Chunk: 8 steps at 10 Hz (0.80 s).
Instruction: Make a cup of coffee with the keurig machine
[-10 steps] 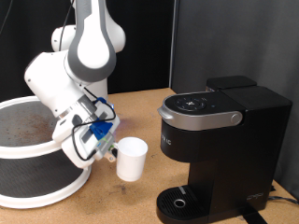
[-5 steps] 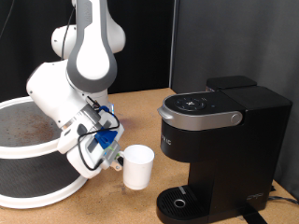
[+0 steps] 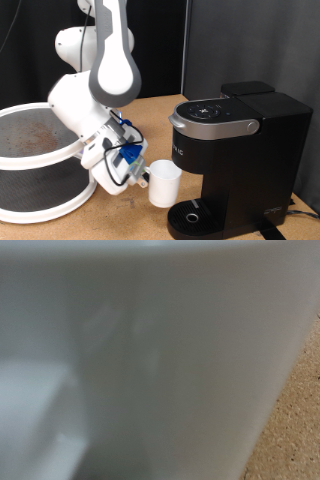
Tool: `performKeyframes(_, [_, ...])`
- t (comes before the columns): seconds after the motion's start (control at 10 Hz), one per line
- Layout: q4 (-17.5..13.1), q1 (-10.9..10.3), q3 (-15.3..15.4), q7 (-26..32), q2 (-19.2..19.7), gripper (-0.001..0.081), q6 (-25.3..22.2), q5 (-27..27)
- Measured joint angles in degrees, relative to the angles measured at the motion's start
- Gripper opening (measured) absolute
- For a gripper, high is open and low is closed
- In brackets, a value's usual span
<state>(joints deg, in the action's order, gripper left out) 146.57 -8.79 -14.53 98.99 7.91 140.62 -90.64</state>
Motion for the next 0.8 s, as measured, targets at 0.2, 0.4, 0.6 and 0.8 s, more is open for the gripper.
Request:
performKeyframes(0.2, [-1.4, -1.0, 2.1, 2.3, 2.0, 0.0061, 1.5, -4.8])
performKeyframes(0.4, [-2.7, -1.7, 3.7, 4.5, 3.9, 0.0061, 1.9, -8.7])
performKeyframes(0.6, [-3.3, -1.9, 4.8, 6.6, 5.3, 0.0061, 1.9, -11.1])
performKeyframes(0.8, [-3.7, -2.0, 5.5, 8.4, 6.2, 0.0061, 1.9, -13.4])
